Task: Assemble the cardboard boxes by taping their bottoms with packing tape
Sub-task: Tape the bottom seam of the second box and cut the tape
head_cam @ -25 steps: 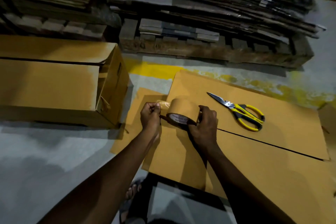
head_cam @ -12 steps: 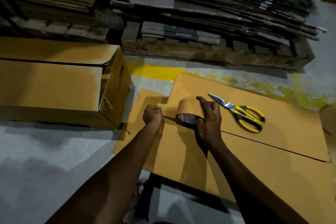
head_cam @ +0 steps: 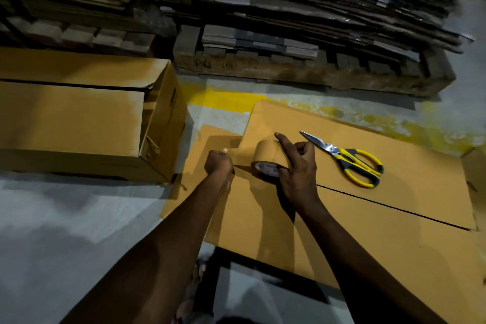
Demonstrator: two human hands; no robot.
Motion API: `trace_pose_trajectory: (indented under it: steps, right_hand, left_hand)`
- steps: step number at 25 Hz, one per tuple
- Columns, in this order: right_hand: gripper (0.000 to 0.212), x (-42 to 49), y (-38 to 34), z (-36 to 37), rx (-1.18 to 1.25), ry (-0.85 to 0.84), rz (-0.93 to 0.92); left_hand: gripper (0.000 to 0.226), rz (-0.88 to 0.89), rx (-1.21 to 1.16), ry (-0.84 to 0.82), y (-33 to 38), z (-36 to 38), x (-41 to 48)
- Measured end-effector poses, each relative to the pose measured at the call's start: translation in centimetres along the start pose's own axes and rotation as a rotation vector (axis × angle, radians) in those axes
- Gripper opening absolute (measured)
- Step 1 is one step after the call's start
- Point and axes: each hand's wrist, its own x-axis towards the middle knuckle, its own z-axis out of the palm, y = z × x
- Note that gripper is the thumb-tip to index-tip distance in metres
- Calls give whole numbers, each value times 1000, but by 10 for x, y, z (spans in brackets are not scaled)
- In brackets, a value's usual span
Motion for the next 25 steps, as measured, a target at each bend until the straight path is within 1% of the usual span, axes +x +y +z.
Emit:
trace_pose_trajectory:
  steps: [2, 4, 5, 6, 7, 8, 9, 10, 11, 12, 13, 14, 16, 17, 19, 21, 24, 25]
  right_hand:
    - [77, 0, 2, 0, -13, -17, 1]
    - [67, 0, 8, 1, -39, -28, -1]
    - [67, 1, 11, 0, -53, -33, -8]
    - [72, 2, 15, 0, -69, -46, -21]
    - [76, 3, 19, 0, -84, -73, -35]
    - [77, 3, 20, -1, -82, -106, -31]
    - [76, 5, 19, -4, -60, -135, -5]
    - [75, 7, 18, -7, -39, -158, 29]
    - [73, 8, 19, -11, -44, -181, 50]
    - [71, 11, 20, -14, -90, -206, 49]
    - [71, 12, 22, -18, -158, -237, 37]
    - [72, 12, 22, -18, -225, -273, 26]
    - [72, 11, 22, -21, -357, -338, -17]
    - [70, 10, 23, -27, -437, -342, -47]
    - [60, 6, 34, -50, -554, -282, -99]
    - [60, 0, 51, -82, -564, -224, -121]
    - [52, -1, 59, -111, -599, -301, -168]
    - [55, 0, 55, -112, -578, -320, -175]
  left_hand:
    - [30, -5, 74, -36, 2, 2, 2]
    - [31, -10, 164, -107, 3, 1, 6]
    - [33, -25, 173, -131, 1, 0, 8]
    - [39, -35, 151, -123, -2, -2, 8]
    - [44, -5, 131, -61, -7, -7, 4]
    - [49, 104, 128, 37, -15, -12, -4]
    - [53, 304, 150, 113, -26, -16, -14]
    - [57, 569, 202, 133, -36, -19, -25]
    - [66, 826, 315, 96, -46, -23, -34]
    - [77, 1018, 477, 23, -52, -26, -40]
    - [87, 1138, 634, -55, -55, -26, -43]
    - [93, 1181, 745, -113, -55, -26, -44]
    - [97, 1108, 835, -166, -55, -27, -42]
    - [97, 1078, 881, -164, -56, -27, -40]
    - [93, 1077, 982, -137, -58, -28, -38]
    - [88, 1079, 1022, -155, -58, -28, -34]
    - [89, 1068, 980, -219, -55, -28, -35]
    - [91, 1044, 946, -234, -54, -29, -38]
